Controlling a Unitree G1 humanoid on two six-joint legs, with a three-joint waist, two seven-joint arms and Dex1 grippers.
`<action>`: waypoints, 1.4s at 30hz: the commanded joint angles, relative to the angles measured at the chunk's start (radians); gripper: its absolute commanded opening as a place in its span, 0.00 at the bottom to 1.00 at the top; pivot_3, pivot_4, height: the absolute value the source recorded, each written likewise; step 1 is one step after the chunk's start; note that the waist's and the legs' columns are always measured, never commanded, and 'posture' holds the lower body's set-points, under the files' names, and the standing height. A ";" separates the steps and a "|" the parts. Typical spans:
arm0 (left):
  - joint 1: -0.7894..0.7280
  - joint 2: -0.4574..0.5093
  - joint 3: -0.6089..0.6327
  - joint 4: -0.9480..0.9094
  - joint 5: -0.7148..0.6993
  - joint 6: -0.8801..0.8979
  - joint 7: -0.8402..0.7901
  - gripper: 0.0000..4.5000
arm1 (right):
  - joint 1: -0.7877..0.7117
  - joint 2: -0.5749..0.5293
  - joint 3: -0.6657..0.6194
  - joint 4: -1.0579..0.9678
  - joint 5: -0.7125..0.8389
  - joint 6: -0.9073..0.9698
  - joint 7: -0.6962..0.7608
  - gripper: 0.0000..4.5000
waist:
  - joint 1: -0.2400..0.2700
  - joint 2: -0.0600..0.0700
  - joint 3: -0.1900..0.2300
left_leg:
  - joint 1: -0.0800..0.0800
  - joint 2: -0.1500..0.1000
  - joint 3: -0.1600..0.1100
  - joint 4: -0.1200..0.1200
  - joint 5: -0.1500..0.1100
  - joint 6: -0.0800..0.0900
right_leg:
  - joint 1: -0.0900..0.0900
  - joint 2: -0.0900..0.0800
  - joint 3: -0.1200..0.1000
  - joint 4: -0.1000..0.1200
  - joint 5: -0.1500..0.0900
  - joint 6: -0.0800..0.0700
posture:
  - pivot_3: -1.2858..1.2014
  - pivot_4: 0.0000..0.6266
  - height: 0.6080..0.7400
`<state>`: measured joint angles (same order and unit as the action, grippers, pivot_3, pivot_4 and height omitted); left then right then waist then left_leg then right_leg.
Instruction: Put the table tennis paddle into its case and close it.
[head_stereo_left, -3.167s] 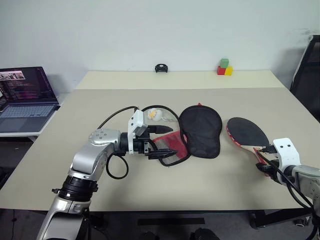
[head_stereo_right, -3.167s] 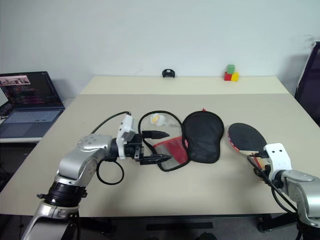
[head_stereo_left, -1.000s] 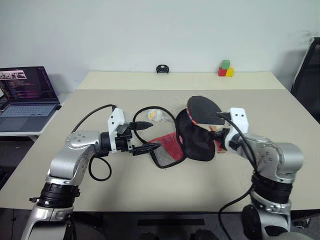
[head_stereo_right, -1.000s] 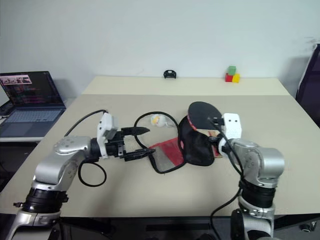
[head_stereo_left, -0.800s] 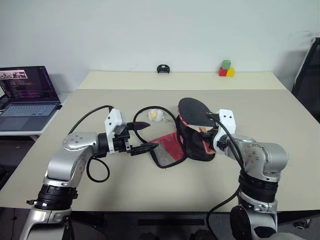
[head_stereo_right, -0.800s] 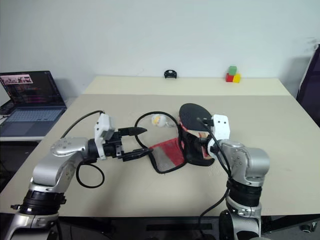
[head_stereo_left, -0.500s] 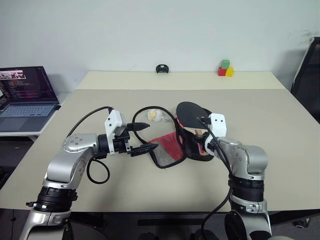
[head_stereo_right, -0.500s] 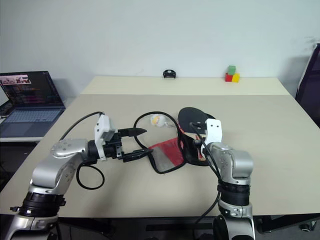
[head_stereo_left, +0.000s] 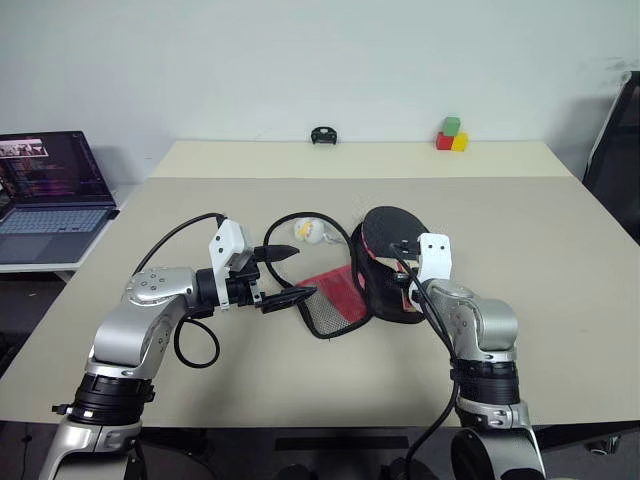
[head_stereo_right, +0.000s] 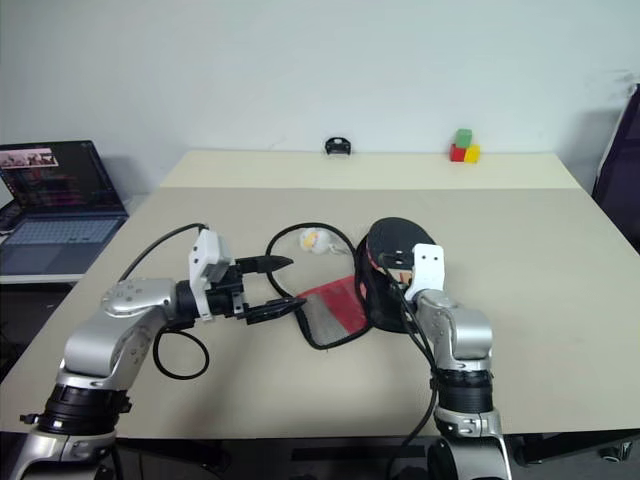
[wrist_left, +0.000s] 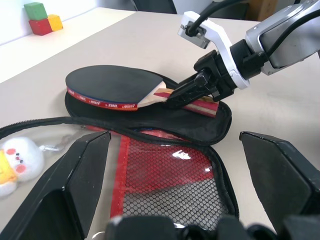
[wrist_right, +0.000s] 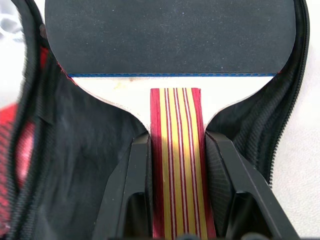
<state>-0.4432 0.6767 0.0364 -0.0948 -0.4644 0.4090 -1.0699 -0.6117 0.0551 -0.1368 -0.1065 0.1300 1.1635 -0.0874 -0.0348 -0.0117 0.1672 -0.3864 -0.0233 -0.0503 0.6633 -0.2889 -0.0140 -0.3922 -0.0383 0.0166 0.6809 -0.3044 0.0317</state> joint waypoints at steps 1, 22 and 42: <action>-0.005 0.005 0.024 -0.041 -0.014 -0.017 0.003 1.00 | 0.002 -0.006 0.015 -0.046 -0.001 -0.012 0.003 0.24 | 0.000 0.000 0.000 | 0.000 0.000 0.000 0.000 0.000 0.000 | 0.000 0.000 0.000 0.000 0.000 0.000 | 0.52 0.24 1.00; -0.008 -0.004 0.015 -0.034 -0.011 -0.020 0.003 1.00 | 0.008 0.054 -0.010 -0.109 0.015 0.056 -0.026 0.92 | 0.000 0.000 0.000 | 0.000 0.000 0.000 0.000 0.000 0.000 | 0.000 0.000 0.000 0.000 0.000 0.000 | 0.52 0.24 1.00; 0.092 -0.011 0.104 0.047 0.066 -0.045 0.223 1.00 | 0.056 -0.530 -0.035 -0.345 0.347 -0.133 0.658 0.99 | 0.000 0.000 0.000 | 0.001 0.000 0.000 0.000 0.000 0.000 | 0.002 0.000 0.000 0.000 0.000 0.000 | 0.52 0.24 1.00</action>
<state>-0.3470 0.6626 0.1095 -0.0728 -0.4352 0.3992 -0.8896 -0.5370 -0.4451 -0.1382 -0.4116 0.4176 1.0635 0.5016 -0.0343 -0.0119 0.1673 -0.3849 -0.0229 -0.0507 0.6634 -0.2890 -0.0137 -0.3901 -0.0382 0.0160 0.6806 -0.3046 0.0316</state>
